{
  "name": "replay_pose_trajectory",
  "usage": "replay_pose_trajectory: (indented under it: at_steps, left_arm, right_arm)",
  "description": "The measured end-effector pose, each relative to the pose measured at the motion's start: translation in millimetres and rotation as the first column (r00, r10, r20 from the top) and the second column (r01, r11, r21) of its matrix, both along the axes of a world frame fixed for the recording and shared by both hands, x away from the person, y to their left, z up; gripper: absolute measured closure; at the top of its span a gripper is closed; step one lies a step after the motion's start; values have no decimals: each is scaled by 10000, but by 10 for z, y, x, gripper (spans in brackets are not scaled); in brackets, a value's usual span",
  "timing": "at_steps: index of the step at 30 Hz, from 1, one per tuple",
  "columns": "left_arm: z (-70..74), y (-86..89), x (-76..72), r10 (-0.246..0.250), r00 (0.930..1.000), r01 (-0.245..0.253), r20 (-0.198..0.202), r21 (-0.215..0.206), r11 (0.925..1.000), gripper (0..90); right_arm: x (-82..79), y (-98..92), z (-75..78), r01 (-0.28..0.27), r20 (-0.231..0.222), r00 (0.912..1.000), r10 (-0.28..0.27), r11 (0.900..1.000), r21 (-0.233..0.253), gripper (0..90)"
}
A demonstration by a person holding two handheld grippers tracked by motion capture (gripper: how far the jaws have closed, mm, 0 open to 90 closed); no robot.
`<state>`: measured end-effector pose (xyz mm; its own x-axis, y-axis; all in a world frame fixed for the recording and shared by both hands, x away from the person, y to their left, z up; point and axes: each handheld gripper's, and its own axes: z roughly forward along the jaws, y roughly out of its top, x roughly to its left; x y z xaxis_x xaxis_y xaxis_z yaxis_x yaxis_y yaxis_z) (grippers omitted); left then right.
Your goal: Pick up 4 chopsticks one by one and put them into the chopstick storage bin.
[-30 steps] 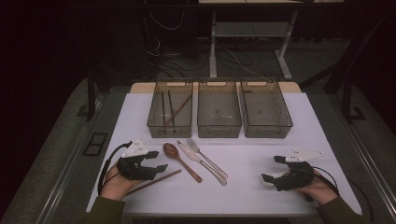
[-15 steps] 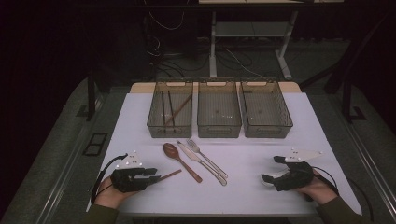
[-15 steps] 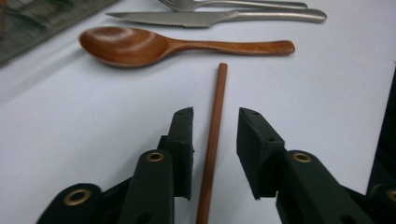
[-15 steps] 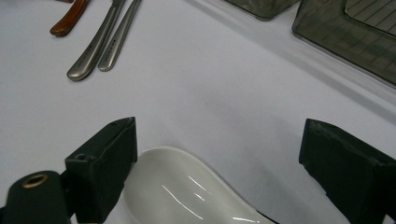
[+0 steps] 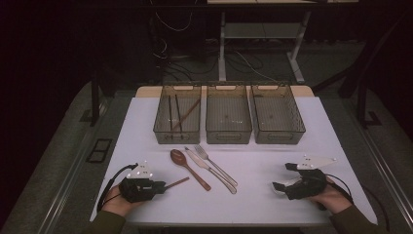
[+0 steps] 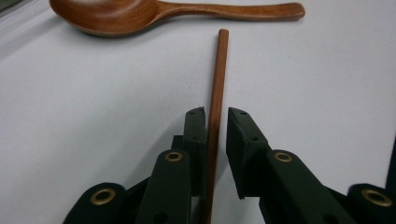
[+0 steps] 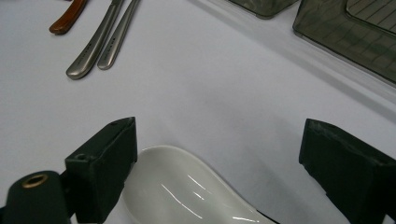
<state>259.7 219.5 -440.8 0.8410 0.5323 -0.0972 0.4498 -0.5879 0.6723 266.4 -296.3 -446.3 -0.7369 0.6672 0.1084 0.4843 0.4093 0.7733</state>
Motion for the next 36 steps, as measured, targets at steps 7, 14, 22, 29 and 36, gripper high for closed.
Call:
replay_pose_trajectory:
  at_steps: [7, 14, 22, 29, 36]
  left_arm:
    - [-16, 0, 3, -52, 10000, 52, 26, 3, 10000, 809]
    - [-21, -1, 19, -255, 9996, 254, -70, -118, 9996, 825]
    - [-13, -13, 30, -271, 9995, 268, -181, -124, 9996, 831]
    - [24, -19, 36, -127, 9998, 124, -143, -206, 9997, 832]
    - [87, -53, 48, 246, 9995, -255, -202, -439, 9987, 833]
  right_arm:
    - [0, 2, -3, 11, 6, 10000, -11, 10000, 8, 114]
    - [1, 2, -4, 30, -18, 10000, -30, 10000, -12, 114]
    - [2, -1, -4, 18, -5, 10000, -18, 10000, -8, 114]
    - [3, -4, -3, 29, 3, 10000, -29, 10000, -13, 114]
    - [3, 2, -7, 18, -3, 10000, -18, 10000, -33, 114]
